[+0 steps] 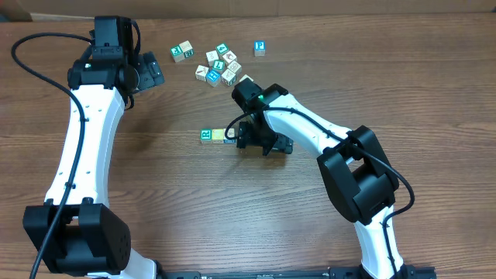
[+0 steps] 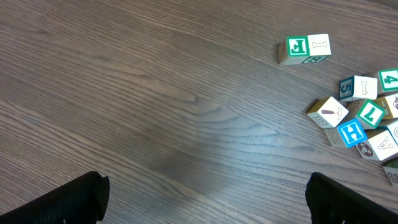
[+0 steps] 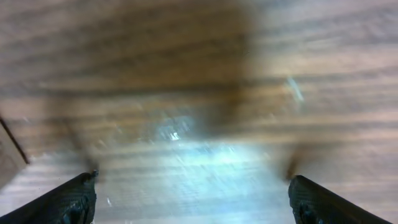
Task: Form a horizontal line
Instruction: 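Lift the right gripper up and away toward the block pile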
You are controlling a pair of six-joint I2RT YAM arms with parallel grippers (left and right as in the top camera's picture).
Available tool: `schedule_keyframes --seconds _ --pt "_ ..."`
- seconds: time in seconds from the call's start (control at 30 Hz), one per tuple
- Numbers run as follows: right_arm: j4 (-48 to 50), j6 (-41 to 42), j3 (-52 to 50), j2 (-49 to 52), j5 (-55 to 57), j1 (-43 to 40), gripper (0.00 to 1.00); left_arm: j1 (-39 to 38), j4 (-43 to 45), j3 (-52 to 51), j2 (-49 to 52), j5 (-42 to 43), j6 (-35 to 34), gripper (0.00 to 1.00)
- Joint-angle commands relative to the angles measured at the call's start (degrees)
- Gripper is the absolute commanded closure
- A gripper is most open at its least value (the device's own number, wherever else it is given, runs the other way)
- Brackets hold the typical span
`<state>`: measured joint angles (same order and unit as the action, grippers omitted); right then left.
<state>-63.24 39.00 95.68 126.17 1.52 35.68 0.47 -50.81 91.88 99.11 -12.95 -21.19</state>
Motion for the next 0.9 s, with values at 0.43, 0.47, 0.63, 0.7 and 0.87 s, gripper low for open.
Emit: schedule_keyframes --seconds 0.43,0.47,0.63,0.7,0.87 --pt "-19.54 -4.81 43.69 -0.81 -0.04 -3.85 0.08 -0.11 0.07 0.11 0.15 -0.96 0.24 0.01" --pt "-19.61 -4.81 44.74 -0.81 0.02 -3.93 0.08 -0.11 0.07 0.11 0.15 -0.96 0.24 0.00" --pt "-19.43 -4.81 44.74 -0.72 4.02 -3.93 0.07 -0.11 0.07 0.11 0.15 -0.96 0.24 0.00" --pt "-19.37 -4.79 44.59 -0.72 4.02 -3.93 0.06 -0.11 0.07 0.11 0.15 -0.96 0.24 0.00" --pt "-19.43 -4.79 44.59 -0.72 4.02 -3.89 0.04 -0.11 0.07 0.11 0.15 -0.96 0.24 0.01"
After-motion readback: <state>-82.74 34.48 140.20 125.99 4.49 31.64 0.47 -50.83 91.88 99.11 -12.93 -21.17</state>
